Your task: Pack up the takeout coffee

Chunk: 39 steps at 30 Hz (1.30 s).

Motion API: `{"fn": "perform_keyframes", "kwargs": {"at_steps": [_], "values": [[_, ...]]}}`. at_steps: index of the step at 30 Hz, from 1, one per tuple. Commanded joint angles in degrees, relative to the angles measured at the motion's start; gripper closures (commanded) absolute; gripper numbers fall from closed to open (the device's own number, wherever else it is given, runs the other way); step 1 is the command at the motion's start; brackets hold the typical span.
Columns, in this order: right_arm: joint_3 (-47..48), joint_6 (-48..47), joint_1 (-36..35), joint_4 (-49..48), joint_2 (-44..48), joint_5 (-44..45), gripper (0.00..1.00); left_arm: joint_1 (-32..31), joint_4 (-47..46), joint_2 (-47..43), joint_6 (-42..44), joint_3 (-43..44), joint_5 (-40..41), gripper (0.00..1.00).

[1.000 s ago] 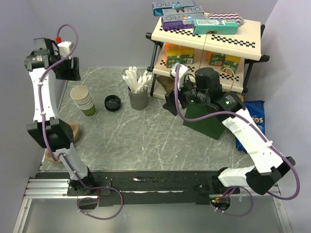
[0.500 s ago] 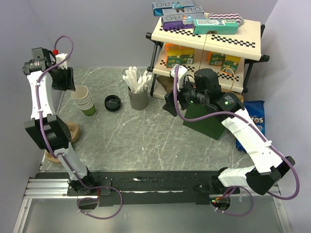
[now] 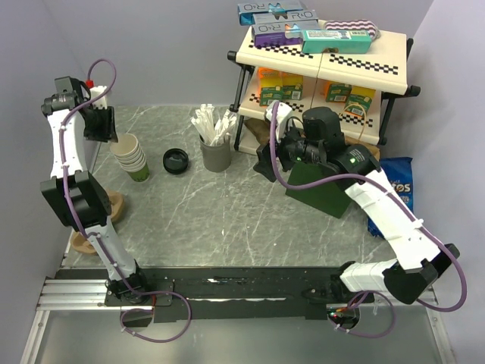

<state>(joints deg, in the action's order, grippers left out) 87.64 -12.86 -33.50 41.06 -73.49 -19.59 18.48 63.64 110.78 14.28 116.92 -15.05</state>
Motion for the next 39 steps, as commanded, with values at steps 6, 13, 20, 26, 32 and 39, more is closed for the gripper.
{"fn": "perform_keyframes", "kwargs": {"at_steps": [6,13,20,26,32,39], "values": [[0.6,0.6,0.4,-2.7,-1.1,-1.0,0.0,0.5,-0.9,0.9,-0.5,3.7,0.0,0.6],[1.0,0.9,0.4,-2.9,-1.8,-1.0,0.0,0.6,-0.6,1.3,-0.7,3.7,-0.4,0.68],[1.4,0.7,0.4,-2.8,-2.4,-1.0,0.0,0.6,0.2,1.9,-0.7,4.1,-1.4,0.74],[1.3,0.7,0.4,-2.9,-2.3,-1.0,0.0,0.5,0.7,2.4,-0.9,4.5,-2.0,0.72],[1.0,0.6,0.4,-3.1,-2.2,-0.7,0.0,0.6,0.9,2.3,-0.6,4.7,-2.6,0.76],[1.0,0.6,0.4,-3.2,-2.4,-0.9,0.0,0.5,1.4,2.3,-0.6,4.5,-3.3,0.78]]}}
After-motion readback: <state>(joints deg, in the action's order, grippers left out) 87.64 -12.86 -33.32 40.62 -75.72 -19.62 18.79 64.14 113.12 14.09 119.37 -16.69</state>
